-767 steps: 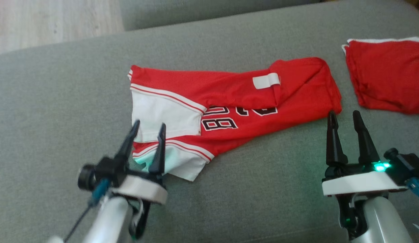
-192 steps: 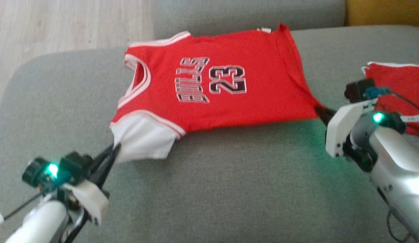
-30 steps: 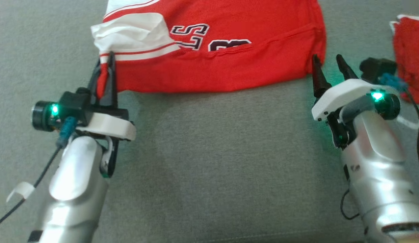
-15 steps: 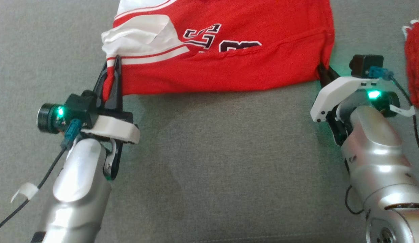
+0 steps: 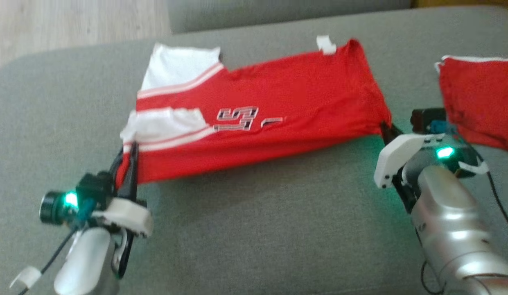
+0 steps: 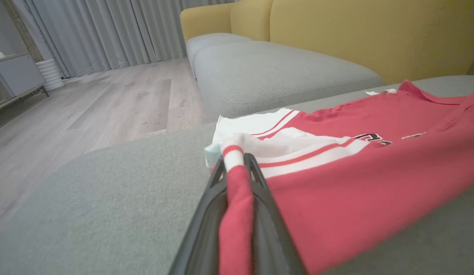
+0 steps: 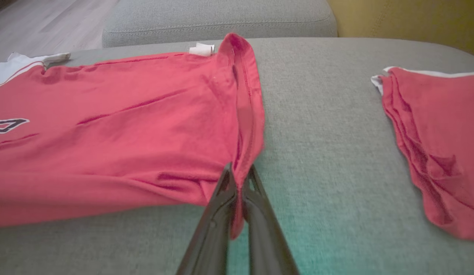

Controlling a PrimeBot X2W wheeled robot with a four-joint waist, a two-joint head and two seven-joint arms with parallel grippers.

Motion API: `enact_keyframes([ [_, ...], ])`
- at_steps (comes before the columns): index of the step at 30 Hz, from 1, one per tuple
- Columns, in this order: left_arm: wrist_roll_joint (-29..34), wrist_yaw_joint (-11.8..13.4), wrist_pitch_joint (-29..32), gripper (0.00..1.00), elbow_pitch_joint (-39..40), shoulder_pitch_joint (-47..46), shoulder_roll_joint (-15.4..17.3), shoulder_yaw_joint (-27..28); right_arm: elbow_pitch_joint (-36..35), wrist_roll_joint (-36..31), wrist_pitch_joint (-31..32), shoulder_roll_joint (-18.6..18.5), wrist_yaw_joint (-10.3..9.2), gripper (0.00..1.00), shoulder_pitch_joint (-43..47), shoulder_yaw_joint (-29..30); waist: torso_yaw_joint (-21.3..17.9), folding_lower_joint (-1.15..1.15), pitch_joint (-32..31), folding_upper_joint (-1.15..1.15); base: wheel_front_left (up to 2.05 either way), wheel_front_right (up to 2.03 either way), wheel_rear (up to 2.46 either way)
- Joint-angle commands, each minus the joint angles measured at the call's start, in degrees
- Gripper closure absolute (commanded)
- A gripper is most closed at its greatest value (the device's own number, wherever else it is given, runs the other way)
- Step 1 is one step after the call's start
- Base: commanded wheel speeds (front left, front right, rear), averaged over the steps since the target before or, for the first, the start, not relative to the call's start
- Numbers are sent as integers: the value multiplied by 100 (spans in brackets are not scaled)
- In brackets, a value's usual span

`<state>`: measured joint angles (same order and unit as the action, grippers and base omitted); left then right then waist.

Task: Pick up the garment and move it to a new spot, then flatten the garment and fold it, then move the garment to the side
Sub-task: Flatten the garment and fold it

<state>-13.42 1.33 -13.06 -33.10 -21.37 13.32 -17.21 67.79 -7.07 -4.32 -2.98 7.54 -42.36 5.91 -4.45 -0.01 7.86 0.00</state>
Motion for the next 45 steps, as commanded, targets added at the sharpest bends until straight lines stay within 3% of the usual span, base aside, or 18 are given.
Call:
enact_keyframes([
  [1,-44,9,0,100,135,-99,268,203,-118,48,-13,10,-5,100,-34,-105,-73,1,-217,0,0,0,0],
  [10,-117,-154,558,100,625,846,429,-72,-135,859,444,10,-5,100,618,-548,-133,1,-739,0,0,0,0],
  [20,-234,5,751,100,1024,1162,332,-129,-1046,1597,534,11,-5,100,1456,-822,-198,1,-611,0,0,0,0],
  [21,-234,21,747,100,1010,1131,315,-134,-1170,1602,480,11,-5,80,1493,-796,-202,1,-578,0,0,0,0],
  [22,-237,36,740,60,991,1094,295,-137,-1291,1615,415,11,-5,0,1525,-745,-203,1,-545,0,0,0,0],
  [23,-241,62,714,19,977,1050,267,-132,-1406,1610,350,11,-5,0,1554,-690,-201,1,-519,0,0,0,0],
  [24,-239,99,669,0,971,1004,238,-121,-1526,1598,270,11,-5,0,1580,-648,-197,1,-497,0,0,0,0],
  [31,-279,254,-11,0,1196,683,46,41,-2686,2004,-662,11,-5,0,1852,-729,-209,1,-325,0,0,0,0],
  [36,-220,273,-180,0,1744,459,12,249,-3476,2099,-973,11,-5,0,2091,-797,-284,1,-111,0,0,0,0],
  [40,-106,169,-191,0,2264,128,94,444,-3972,2083,-1039,11,-5,0,2238,-735,-370,1,173,0,0,0,0],
  [45,-29,-68,-166,0,2199,-490,365,504,-4319,2140,-1057,11,-5,0,2257,-747,-497,1,559,0,0,0,0],
])
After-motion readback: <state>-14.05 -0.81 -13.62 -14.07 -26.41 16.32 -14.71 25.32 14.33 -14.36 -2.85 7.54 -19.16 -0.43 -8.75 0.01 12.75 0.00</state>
